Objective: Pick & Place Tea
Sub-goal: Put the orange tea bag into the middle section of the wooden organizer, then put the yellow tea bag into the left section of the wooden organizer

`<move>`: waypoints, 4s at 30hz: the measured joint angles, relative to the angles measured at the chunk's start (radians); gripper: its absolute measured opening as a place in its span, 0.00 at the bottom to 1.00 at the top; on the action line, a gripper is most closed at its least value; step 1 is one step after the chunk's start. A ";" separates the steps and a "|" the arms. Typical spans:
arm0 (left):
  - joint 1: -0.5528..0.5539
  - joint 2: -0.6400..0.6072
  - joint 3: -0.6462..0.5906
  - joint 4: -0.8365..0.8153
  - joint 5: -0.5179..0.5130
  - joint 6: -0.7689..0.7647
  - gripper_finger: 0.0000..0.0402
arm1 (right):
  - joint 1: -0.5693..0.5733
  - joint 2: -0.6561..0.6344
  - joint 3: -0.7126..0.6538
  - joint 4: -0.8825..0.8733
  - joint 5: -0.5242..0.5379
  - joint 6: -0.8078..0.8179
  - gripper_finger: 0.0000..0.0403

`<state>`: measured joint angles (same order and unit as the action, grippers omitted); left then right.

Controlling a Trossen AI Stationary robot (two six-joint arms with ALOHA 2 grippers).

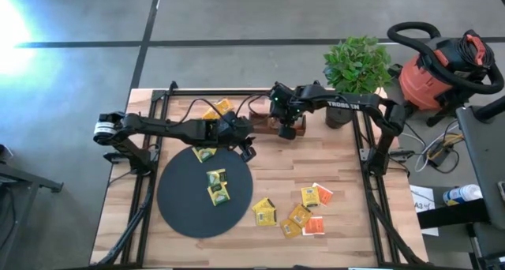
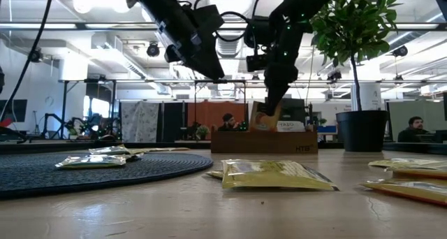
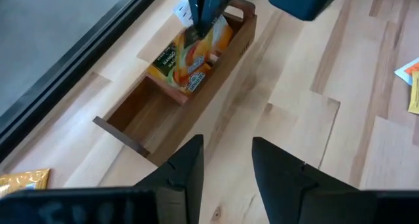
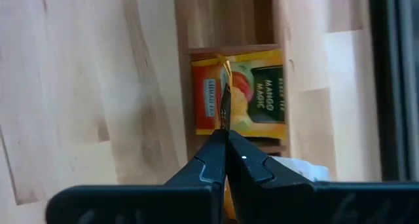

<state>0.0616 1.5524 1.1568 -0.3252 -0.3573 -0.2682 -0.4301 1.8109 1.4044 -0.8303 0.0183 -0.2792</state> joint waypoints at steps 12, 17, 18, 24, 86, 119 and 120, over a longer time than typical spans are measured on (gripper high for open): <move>-0.015 0.000 0.000 -0.041 -0.001 -0.065 0.31 | 0.002 0.109 0.049 0.010 -0.022 -0.039 0.02; -0.021 -0.001 0.000 -0.064 -0.004 -0.072 0.31 | 0.000 0.166 0.114 0.002 -0.017 -0.039 0.02; -0.021 -0.001 0.000 -0.069 -0.004 -0.074 0.31 | 0.000 0.178 0.127 -0.004 -0.013 -0.039 0.02; -0.022 -0.001 0.000 -0.086 -0.004 -0.078 0.31 | 0.000 0.217 0.183 -0.047 0.085 -0.043 0.02; -0.039 -0.041 -0.042 -0.271 -0.072 -0.090 0.31 | 0.160 -0.107 -0.015 -0.099 -0.128 0.123 0.28; -0.350 -0.400 -0.686 -0.057 0.209 -0.772 0.31 | 0.412 0.192 -0.024 0.635 -0.306 1.033 0.25; -0.351 -0.400 -0.690 -0.034 0.208 -0.772 0.31 | 0.412 0.221 0.000 0.635 -0.321 1.069 0.25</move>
<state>-0.2892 1.1529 0.4665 -0.3588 -0.1492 -1.0400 -0.0178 2.0316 1.4042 -0.1954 -0.3030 0.7898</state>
